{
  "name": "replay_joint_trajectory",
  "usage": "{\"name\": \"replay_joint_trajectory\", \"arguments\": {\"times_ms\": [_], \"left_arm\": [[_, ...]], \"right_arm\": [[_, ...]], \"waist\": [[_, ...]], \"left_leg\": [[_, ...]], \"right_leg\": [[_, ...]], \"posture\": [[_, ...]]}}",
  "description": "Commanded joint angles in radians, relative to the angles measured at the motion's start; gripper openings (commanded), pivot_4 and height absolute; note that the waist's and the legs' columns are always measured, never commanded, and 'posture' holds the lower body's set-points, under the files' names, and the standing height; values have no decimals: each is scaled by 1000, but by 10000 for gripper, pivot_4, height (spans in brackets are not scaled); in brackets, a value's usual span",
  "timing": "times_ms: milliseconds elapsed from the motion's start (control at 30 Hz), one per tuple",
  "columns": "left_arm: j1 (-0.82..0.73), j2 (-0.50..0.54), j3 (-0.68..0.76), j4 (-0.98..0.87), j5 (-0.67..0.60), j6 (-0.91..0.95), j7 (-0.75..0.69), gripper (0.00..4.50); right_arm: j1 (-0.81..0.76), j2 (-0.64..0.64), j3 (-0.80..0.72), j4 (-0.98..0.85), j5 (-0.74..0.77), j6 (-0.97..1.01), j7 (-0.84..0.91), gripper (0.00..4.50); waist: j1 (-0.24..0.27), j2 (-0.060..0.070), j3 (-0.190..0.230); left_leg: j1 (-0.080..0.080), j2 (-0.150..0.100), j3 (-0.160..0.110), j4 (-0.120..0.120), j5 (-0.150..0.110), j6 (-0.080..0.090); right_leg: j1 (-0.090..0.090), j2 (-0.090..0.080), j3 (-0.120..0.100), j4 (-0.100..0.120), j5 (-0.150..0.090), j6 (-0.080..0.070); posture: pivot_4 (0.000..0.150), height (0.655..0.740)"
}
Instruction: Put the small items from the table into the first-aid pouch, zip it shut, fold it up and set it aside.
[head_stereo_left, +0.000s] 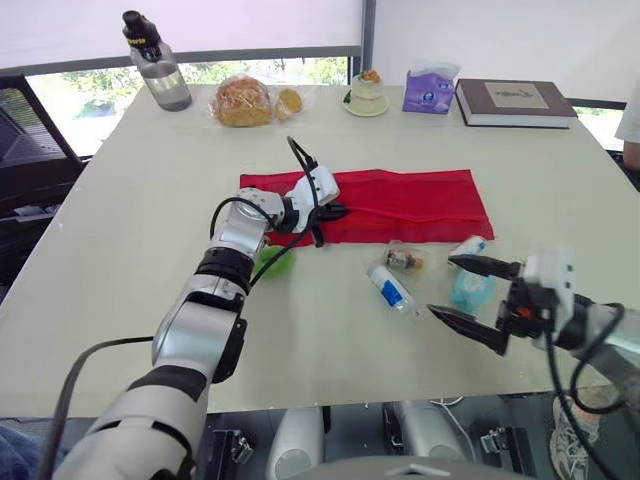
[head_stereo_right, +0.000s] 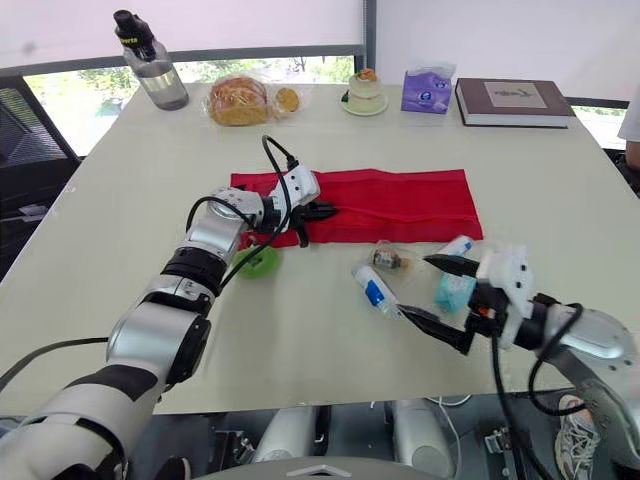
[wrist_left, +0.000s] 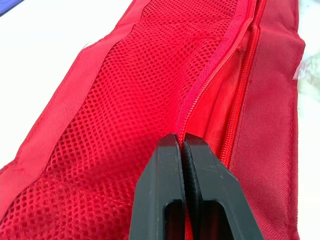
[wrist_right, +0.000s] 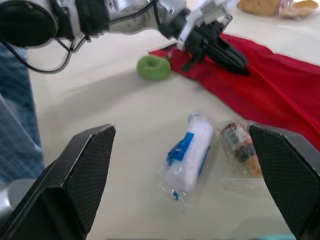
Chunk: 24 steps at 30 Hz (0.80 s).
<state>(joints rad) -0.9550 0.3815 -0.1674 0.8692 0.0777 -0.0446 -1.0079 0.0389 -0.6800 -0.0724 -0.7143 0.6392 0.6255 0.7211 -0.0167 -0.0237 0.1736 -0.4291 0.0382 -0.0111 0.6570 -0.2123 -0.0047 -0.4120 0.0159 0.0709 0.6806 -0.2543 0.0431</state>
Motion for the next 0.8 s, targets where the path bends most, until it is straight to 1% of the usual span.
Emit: {"name": "replay_joint_trajectory", "arguments": {"times_ms": [33, 133, 267, 367, 533, 667, 700, 767, 800], "left_arm": [[16, 2, 2, -76, -3, 23, 20, 1541], [53, -9, 2, -135, -8, 60, 42, 1541], [96, -20, -5, -204, 2, 92, 81, 1541], [133, -29, -10, -272, -7, 128, 89, 1541], [169, -38, -18, -338, -11, 162, 102, 1541], [177, -43, -13, -357, -16, 178, 126, 1541], [177, -44, -13, -360, -17, 180, 130, 0], [175, -45, -11, -363, -20, 185, 136, 0], [174, -43, -9, -362, -22, 185, 138, 0]], "right_arm": [[-74, -45, 117, -55, 14, 276, -127, 45000], [-194, -13, 116, -16, 91, 487, -217, 45000], [-294, -7, 141, 30, 113, 660, -259, 45000], [-378, 43, 139, 81, 137, 793, -293, 45000], [-495, 105, 146, 152, 129, 922, -313, 45000], [-533, 131, 152, 167, 134, 967, -302, 45000], [-534, 134, 154, 168, 132, 972, -301, 40059], [-532, 131, 162, 164, 127, 972, -297, 36025], [-528, 127, 172, 159, 122, 968, -297, 31063]], "waist": [[1, 0, 0], [0, 0, 0], [3, 0, 0], [3, 0, 0], [1, 0, 0], [3, 0, 0], [3, 0, 0], [1, 0, 0], [1, 0, 0]], "left_leg": [[0, 0, 0, 0, 0, 0], [-1, 0, 0, 0, 0, 0], [-1, 0, -1, 1, 0, 0], [-2, 0, -1, 1, 0, 0], [-1, 0, -1, 1, 0, 0], [-2, 0, -2, 1, 0, 0], [-2, 0, -2, 1, 0, 0], [-2, 0, -2, 1, 0, 0], [-2, 0, -2, 1, 0, 0]], "right_leg": [[0, 0, 0, 0, 1, -1], [0, -1, 0, 0, 2, -3], [0, 0, -1, 0, 2, -4], [0, 0, -1, 0, 2, -4], [0, 0, -1, 0, 2, -4], [0, 0, -2, 0, 2, -4], [0, 0, -2, 0, 2, -4], [0, -1, -2, 0, 2, -4], [0, 0, -2, 0, 2, -4]], "posture": [[1500, 7400], [1500, 7400], [1500, 7400], [1500, 7400], [1500, 7400], [1500, 7400], [1500, 7400], [1500, 7400], [1500, 7400]]}}
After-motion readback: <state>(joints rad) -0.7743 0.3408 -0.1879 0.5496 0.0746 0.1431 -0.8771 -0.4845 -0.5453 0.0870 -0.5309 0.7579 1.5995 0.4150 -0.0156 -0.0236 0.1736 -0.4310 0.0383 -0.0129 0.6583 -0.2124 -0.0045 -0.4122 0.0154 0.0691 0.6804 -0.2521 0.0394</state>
